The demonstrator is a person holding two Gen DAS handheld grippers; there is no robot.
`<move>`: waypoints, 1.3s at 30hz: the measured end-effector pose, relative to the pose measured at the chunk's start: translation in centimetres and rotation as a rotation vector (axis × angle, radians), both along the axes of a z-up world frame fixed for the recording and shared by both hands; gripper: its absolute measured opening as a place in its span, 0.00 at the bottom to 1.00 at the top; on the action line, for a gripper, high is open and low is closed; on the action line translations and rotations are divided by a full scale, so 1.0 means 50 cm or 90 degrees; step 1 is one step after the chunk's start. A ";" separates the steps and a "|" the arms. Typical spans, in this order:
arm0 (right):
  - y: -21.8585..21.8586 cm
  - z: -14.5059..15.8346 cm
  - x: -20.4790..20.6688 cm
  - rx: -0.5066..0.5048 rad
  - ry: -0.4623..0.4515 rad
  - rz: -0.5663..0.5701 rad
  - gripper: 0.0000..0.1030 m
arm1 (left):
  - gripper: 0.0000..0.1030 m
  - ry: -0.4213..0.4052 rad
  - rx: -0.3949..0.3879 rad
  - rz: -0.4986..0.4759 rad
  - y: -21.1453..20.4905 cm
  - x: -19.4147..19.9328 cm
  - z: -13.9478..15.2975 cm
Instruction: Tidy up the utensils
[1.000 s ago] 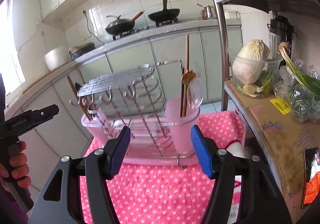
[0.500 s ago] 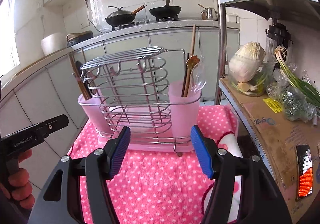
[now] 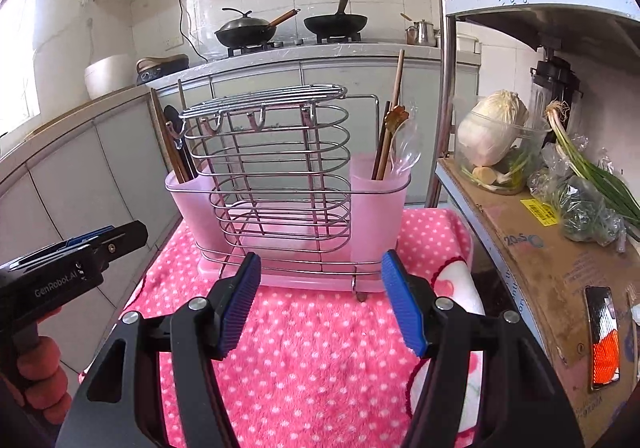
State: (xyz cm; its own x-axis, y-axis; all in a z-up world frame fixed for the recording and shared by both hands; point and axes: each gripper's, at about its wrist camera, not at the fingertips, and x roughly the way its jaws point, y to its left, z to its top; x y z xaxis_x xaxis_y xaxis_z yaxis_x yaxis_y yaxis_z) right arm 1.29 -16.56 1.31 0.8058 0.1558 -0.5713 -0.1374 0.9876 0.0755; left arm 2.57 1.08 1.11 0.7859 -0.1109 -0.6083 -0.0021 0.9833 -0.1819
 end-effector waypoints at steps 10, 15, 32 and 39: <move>0.002 0.000 -0.003 -0.008 0.000 -0.005 0.61 | 0.44 -0.005 0.012 -0.005 -0.007 -0.003 -0.003; 0.005 -0.001 -0.007 -0.015 -0.003 -0.005 0.61 | 0.44 -0.005 0.014 -0.005 -0.010 -0.004 -0.003; 0.005 0.003 -0.009 -0.013 -0.005 -0.008 0.61 | 0.44 -0.013 0.022 -0.013 -0.014 -0.009 0.001; 0.003 0.007 -0.009 -0.011 -0.007 -0.008 0.62 | 0.44 -0.015 0.025 -0.015 -0.018 -0.010 0.004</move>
